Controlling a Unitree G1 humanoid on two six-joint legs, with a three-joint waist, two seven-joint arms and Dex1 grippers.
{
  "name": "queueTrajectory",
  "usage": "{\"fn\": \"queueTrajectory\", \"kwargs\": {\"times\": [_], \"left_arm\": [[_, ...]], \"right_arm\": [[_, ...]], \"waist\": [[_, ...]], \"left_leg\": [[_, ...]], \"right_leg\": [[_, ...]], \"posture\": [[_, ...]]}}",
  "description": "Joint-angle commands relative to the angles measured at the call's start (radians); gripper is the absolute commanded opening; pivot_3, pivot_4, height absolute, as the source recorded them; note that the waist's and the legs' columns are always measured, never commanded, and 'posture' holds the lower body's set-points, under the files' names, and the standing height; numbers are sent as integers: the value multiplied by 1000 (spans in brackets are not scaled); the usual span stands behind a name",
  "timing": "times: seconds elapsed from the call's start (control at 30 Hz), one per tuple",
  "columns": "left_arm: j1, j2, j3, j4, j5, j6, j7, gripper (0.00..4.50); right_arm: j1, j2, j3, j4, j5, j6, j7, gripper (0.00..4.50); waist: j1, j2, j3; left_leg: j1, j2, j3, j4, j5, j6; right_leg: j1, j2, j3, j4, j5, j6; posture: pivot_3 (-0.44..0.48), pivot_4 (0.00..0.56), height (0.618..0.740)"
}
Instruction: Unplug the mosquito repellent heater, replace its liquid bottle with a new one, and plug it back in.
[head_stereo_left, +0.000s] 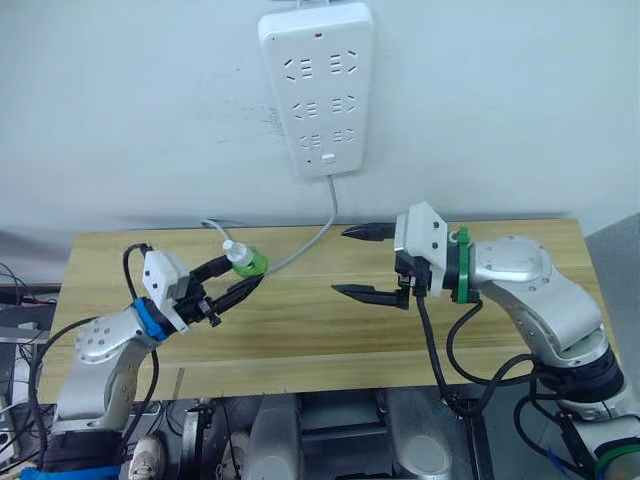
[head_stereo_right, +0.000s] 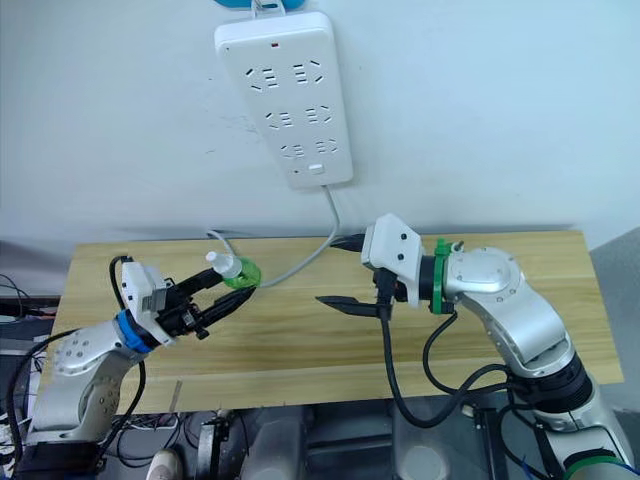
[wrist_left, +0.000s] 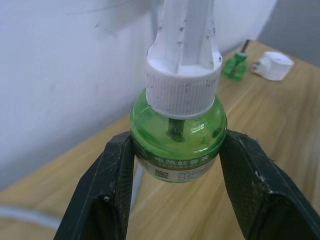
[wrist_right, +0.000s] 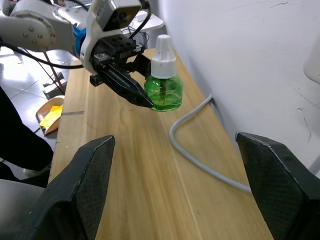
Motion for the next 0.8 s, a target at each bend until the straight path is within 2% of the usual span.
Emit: {"fn": "queueTrajectory", "kwargs": {"times": [0.03,0.27,0.53,0.8], "left_arm": [[-24,37,-14,-87,-30,81,-20,2193],[-157,107,-48,-151,-75,252,-57,2193],[-262,101,-128,-141,4,195,-130,2193],[-292,40,-170,-110,71,136,-116,2193]], "right_arm": [[-4,15,-10,-29,17,-5,-7,4026],[-56,68,-46,-50,111,130,-52,4026],[-139,110,-90,-69,246,309,-119,4026],[-170,106,-64,-66,239,309,-142,4026]], "waist": [[0,0,0],[0,0,0],[-1,0,0],[-2,0,0]], "left_leg": [[0,0,0,0,0,0],[0,0,0,0,0,0],[-1,0,0,1,0,0],[-2,0,1,1,0,0]], "right_leg": [[0,0,0,0,0,0],[0,0,0,1,0,0],[-2,0,0,1,0,0],[-2,0,0,2,0,0]], "posture": [[-146,366,730],[-155,379,730],[-167,396,730],[-181,409,730]]}}
